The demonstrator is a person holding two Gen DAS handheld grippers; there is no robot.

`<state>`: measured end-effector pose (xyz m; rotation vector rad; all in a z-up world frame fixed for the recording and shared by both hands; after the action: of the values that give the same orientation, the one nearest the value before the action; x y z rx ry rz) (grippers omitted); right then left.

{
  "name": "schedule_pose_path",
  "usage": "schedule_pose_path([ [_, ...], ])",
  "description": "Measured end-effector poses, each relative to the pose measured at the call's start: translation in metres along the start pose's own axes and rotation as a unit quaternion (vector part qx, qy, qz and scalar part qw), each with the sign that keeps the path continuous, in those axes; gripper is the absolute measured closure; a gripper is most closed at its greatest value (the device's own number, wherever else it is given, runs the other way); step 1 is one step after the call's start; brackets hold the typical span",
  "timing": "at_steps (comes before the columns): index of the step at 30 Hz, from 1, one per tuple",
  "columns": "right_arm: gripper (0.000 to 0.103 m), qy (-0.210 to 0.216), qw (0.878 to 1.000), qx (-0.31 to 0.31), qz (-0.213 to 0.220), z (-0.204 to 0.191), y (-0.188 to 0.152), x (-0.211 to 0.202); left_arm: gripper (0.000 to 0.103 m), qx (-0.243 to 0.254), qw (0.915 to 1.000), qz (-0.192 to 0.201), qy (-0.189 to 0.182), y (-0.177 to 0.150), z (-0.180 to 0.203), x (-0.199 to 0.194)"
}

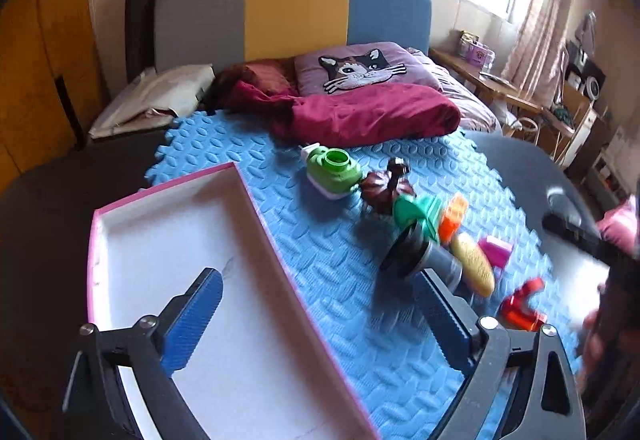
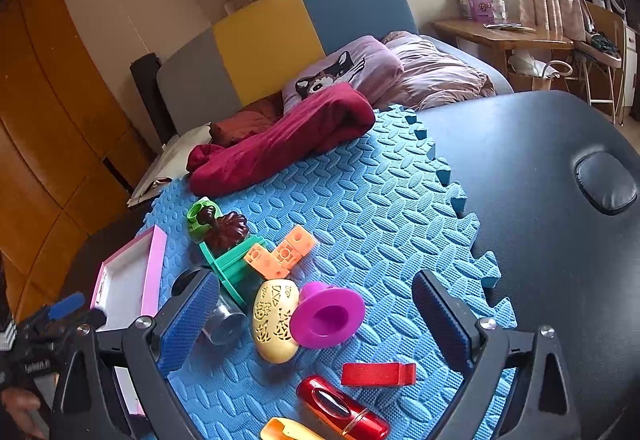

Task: Organize rigid objects
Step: 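Grasp the green plug-in device with the left gripper, then place the green device in the tray with the left gripper while the right gripper grasps the orange scoop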

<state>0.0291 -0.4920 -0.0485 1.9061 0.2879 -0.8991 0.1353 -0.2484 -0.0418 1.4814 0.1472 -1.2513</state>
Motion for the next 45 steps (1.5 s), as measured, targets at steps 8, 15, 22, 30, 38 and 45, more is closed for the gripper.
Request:
schedule_pose_path([
  [8,0.004,0.005,1.0,-0.012,0.001,-0.006,0.0,0.0,0.014,-0.064,0.9974,-0.021,-0.022,0.051,-0.012,0.053],
  [15,0.004,0.015,1.0,-0.009,-0.005,-0.006,-0.001,0.002,0.017,-0.08,0.9954,-0.048,-0.021,0.085,-0.011,0.108],
  [22,0.004,0.024,1.0,-0.007,-0.007,-0.007,-0.001,0.003,0.023,-0.104,0.9913,-0.079,-0.019,0.098,-0.014,0.149],
  [30,0.004,0.028,0.999,-0.011,-0.013,-0.01,-0.003,0.005,0.038,-0.126,0.985,-0.117,-0.008,0.086,-0.018,0.185],
  [38,0.016,0.018,1.0,0.003,-0.023,-0.001,-0.003,0.008,0.05,-0.083,0.9929,-0.084,0.008,0.085,-0.015,0.168],
  [45,0.022,0.013,0.999,-0.001,-0.035,-0.002,-0.007,0.014,0.05,-0.053,0.9976,-0.042,-0.008,0.084,-0.015,0.119],
])
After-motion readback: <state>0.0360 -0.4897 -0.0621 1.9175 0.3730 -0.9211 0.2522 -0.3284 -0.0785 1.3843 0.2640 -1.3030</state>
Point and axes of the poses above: each gripper's, at about its wrist camera, not at the fingertips, and x roughly the way its jaws point, z to its right, y to its top, the point moved 7 cm from there along x, roughly the way its jaws point, and after that the axes turned 8 degrees about -y, right-handed, at the moved point
